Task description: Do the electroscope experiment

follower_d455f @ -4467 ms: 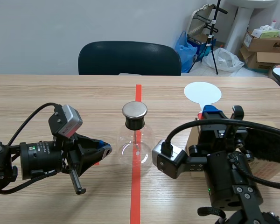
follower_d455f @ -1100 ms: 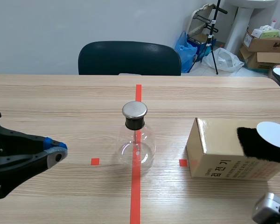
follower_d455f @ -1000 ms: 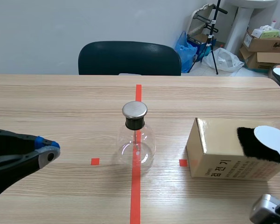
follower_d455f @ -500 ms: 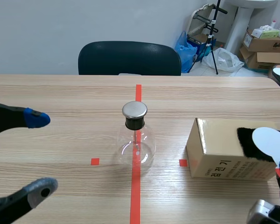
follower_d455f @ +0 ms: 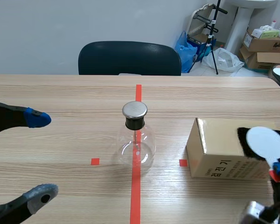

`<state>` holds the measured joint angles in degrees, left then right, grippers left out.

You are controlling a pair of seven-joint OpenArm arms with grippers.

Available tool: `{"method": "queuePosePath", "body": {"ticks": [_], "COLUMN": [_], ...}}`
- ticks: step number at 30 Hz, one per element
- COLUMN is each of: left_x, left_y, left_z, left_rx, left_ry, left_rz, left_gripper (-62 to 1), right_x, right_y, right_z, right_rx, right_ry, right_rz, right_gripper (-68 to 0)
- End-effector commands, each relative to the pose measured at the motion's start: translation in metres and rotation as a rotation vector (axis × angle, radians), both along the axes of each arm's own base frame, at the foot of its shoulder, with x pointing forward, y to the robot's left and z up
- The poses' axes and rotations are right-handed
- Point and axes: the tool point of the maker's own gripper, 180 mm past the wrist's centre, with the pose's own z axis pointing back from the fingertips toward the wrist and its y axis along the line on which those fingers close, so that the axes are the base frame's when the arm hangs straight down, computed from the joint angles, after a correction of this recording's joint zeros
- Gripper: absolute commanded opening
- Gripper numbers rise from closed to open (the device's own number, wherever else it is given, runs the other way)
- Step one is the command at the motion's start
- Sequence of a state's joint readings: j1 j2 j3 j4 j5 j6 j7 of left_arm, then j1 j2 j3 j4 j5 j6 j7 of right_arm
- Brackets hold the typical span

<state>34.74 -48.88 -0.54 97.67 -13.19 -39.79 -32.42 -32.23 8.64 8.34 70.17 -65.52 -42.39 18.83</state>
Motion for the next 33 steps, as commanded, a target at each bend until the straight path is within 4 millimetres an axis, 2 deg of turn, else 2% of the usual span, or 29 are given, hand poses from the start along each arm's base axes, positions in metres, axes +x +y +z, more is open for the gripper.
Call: {"method": "queuePosePath", "body": {"ticks": [1,4,5,6,8,9,10,13,14,17,18,21,22,25,26,29,30,31,33], "left_x": [0.002,0.002,0.002,0.002,0.002,0.002,0.002,0.002,0.002,0.002,0.002,0.002,0.002,0.002,0.002,0.002,0.002,0.002,0.002], "left_y": [-0.002,-0.002,-0.002,-0.002,-0.002,-0.002,-0.002,-0.002,-0.002,-0.002,-0.002,-0.002,-0.002,-0.002,-0.002,-0.002,-0.002,-0.002,-0.002], "left_z": [0.008,0.008,0.008,0.008,0.008,0.008,0.008,0.008,0.008,0.008,0.008,0.008,0.008,0.009,0.009,0.01,0.009,0.009,0.009], "left_rx": [-0.032,-0.032,-0.032,-0.032,-0.032,-0.032,-0.032,-0.033,-0.033,-0.032,-0.032,-0.032,-0.032,-0.038,-0.038,-0.039,-0.038,-0.038,-0.038], "left_ry": [-0.016,-0.016,-0.016,-0.016,-0.016,-0.016,-0.016,-0.016,-0.016,-0.016,-0.016,-0.016,-0.016,-0.019,-0.019,-0.019,-0.019,-0.019,-0.019], "left_rz": [0.004,0.004,0.004,0.004,0.004,0.004,0.004,0.004,0.004,0.003,0.004,0.004,0.004,0.003,0.003,0.003,0.003,0.003,0.003], "left_gripper": [1.4,1.4,1.4,1.4,1.4,1.4,1.4,1.4,1.4,1.4,1.4,1.4,1.4,1.4,1.4,1.4,1.4,1.4,1.4], "right_x": [0.002,0.002,0.002,0.003,0.002,0.001,0.002,0.002,0.003,-0.001,-0.001,-0.002,-0.002,-0.005,-0.006,-0.005,-0.004,-0.003,-0.005], "right_y": [-0.007,0.025,0.028,0.022,-0.002,-0.006,-0.001,0.034,0.033,0.002,0.003,0.036,0.036,0.006,0.005,0.04,0.043,0.036,0.009], "right_z": [0.013,0.01,0.01,0.011,0.012,0.012,0.012,0.011,0.013,0.016,0.015,0.013,0.014,0.015,0.014,0.013,0.015,0.017,0.018], "right_rx": [-0.045,-0.036,-0.032,-0.033,-0.044,-0.047,-0.045,-0.024,-0.022,-0.029,-0.03,-0.015,-0.012,-0.022,-0.026,-0.024,-0.019,-0.015,-0.023], "right_ry": [-0.049,-0.039,-0.039,-0.043,-0.047,-0.047,-0.045,-0.043,-0.049,-0.056,-0.053,-0.044,-0.047,-0.046,-0.043,-0.035,-0.041,-0.049,-0.054], "right_rz": [-0.007,0.171,0.183,0.141,0.003,-0.019,0.01,0.195,0.175,-0.023,-0.016,0.156,0.149,-0.027,-0.031,0.159,0.17,0.121,-0.037], "right_gripper": [-66.5,-66.5,-66.5,-66.5,-66.5,-66.5,-66.5,-66.5,-66.5,-66.5,-66.5,-66.5,-66.5,-66.5,-66.5,-66.5,-66.5,-66.5,-66.5]}}
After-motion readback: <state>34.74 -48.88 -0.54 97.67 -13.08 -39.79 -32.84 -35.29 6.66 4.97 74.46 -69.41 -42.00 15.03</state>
